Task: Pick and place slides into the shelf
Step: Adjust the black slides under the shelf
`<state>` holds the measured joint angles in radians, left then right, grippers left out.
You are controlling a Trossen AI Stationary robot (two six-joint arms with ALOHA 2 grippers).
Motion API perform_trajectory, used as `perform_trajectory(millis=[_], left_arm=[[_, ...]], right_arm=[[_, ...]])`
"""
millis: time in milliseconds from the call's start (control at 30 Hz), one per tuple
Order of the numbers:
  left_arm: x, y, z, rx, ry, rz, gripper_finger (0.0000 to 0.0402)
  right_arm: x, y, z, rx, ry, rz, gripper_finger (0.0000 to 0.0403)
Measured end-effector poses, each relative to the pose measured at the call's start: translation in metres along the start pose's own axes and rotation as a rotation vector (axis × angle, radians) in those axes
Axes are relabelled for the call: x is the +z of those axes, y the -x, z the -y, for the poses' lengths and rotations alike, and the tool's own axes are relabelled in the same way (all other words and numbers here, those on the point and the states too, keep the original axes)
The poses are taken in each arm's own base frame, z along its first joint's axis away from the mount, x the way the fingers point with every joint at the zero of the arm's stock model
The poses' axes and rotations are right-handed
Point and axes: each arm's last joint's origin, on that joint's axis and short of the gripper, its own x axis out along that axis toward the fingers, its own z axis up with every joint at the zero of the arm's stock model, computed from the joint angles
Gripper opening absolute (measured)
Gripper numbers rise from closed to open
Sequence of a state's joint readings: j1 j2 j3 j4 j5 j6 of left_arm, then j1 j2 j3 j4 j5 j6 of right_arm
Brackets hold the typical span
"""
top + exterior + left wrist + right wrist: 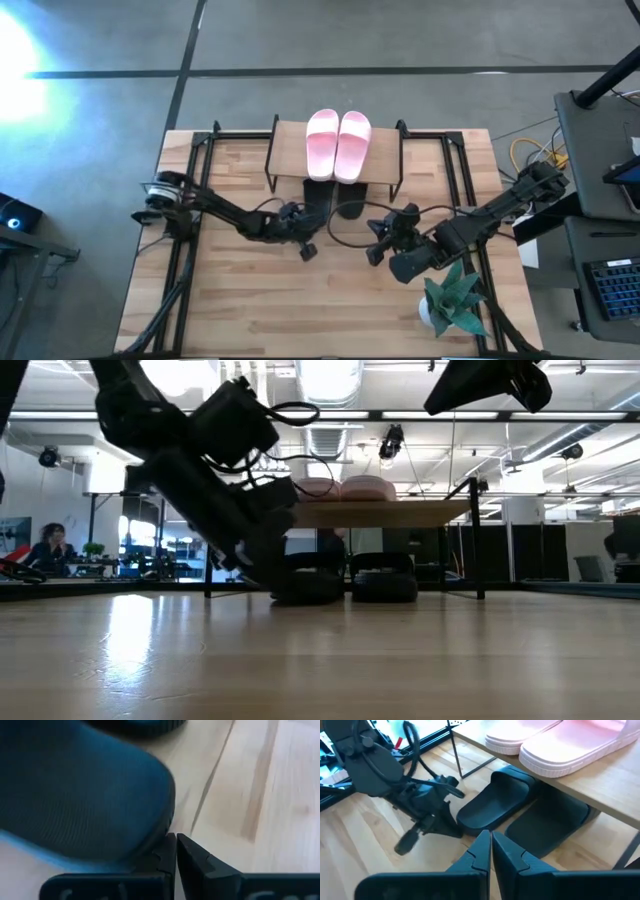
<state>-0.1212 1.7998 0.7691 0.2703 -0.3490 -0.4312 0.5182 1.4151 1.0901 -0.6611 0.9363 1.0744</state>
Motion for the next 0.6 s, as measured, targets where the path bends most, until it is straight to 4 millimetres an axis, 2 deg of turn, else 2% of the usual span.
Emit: perform_trajectory(millis=[200,467,600], left_arm=[[0.008,-0.010,-0.005,0.041,-0.024,0.017,0.0000],[0.018,-0.012,-0.021,0.107,-0.038,0.038,0.0000],[0.019,-0.012,-0.020,0.102,-0.036,0.042,0.0000]], right_arm=[[-0.001,0.000,0.001,-0.010,-0.010,-0.006,0.0009],[-0.001,0.000,0.002,-0.011,-0.016,-0.006,0.0009],[-0.001,0.000,0.002,-0.012,-0.025,-0.007,0.0008]])
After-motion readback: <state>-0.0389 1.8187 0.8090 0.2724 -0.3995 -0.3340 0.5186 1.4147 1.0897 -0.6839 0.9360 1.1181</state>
